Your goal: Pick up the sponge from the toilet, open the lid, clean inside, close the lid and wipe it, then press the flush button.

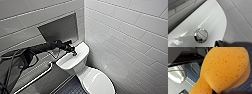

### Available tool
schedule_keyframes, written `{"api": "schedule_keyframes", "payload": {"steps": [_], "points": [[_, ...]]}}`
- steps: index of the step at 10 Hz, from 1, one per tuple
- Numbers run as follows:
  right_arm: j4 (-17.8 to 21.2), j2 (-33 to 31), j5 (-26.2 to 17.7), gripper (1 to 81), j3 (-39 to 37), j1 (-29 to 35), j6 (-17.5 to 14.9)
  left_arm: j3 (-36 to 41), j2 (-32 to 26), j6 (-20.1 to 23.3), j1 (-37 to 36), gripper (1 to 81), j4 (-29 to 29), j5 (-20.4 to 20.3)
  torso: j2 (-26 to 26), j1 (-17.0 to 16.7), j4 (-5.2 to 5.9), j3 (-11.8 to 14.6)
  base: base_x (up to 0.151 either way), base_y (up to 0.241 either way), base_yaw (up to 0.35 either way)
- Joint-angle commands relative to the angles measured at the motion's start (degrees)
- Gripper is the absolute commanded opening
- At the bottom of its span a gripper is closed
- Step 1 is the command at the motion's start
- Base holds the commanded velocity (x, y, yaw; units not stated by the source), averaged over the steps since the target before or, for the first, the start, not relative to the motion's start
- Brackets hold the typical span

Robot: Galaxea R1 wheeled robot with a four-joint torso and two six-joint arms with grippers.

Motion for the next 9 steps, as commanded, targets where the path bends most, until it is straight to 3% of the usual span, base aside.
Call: {"api": "schedule_keyframes", "payload": {"steps": [1,3,6,9], "points": [[-1.10,-1.01,-4.95,1.0,1.24,-0.45,0.07,16.20,-16.65,-2.13,-7.66,1.0,-0.54,0.55,0.00,0.00,0.00,0.00,0.000,0.000,0.000],[-1.10,-1.01,-5.04,1.0,1.24,-0.01,0.07,27.77,-27.08,-2.31,-2.40,1.0,-0.01,-2.51,0.00,0.00,0.00,0.00,0.000,0.000,0.000],[-1.10,-1.10,-5.13,1.0,1.33,0.17,0.07,39.56,-38.52,-2.23,12.35,1.0,6.73,-8.74,0.00,0.00,0.00,0.00,0.000,0.000,0.000],[-1.10,-0.92,-5.13,1.0,1.33,0.08,0.07,40.73,-39.33,-2.22,35.20,1.0,16.05,-21.04,0.00,0.00,0.00,0.00,0.000,0.000,0.000]]}}
